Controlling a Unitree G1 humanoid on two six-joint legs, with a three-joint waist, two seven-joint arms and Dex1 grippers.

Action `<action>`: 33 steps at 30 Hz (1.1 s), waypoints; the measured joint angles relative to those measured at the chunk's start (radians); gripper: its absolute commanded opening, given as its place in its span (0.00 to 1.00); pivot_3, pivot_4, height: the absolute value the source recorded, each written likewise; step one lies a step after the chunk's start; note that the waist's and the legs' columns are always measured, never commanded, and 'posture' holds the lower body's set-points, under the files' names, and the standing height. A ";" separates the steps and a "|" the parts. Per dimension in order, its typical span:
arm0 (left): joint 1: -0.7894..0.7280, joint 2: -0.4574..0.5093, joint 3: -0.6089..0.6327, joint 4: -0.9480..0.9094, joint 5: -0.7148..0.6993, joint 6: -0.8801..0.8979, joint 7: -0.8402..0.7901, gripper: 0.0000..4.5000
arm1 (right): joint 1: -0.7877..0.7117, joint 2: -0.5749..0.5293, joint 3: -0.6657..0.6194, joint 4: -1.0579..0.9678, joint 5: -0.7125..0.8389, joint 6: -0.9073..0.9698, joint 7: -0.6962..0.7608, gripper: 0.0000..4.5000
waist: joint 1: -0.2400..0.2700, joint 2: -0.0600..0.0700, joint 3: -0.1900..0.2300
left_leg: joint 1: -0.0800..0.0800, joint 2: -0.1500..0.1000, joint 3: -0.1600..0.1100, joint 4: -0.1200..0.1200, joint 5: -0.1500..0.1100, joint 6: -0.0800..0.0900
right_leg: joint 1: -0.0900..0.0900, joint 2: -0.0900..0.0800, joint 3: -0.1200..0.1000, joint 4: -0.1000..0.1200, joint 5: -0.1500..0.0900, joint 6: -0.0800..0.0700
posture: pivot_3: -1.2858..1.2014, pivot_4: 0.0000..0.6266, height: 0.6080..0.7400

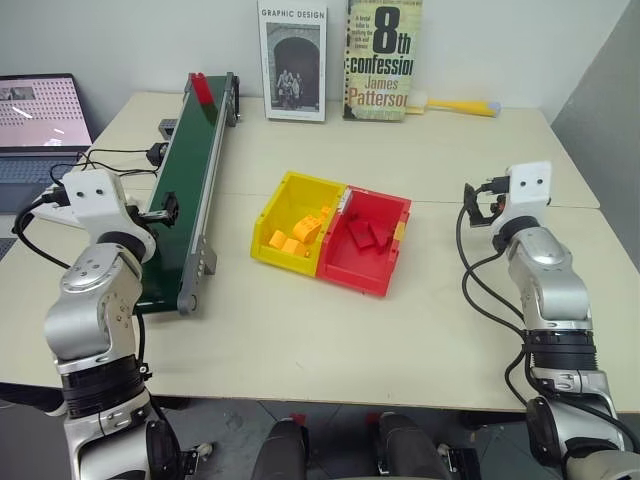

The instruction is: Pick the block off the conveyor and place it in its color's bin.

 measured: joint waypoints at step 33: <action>-0.103 0.002 -0.084 0.191 0.084 -0.127 0.024 1.00 | -0.057 -0.267 0.073 -0.437 0.569 0.489 0.649 1.00 | 0.001 -0.001 0.000 | -0.001 0.000 -0.002 0.000 -0.001 0.002 | 0.001 0.001 -0.002 -0.001 0.000 0.000 | 0.52 0.24 1.00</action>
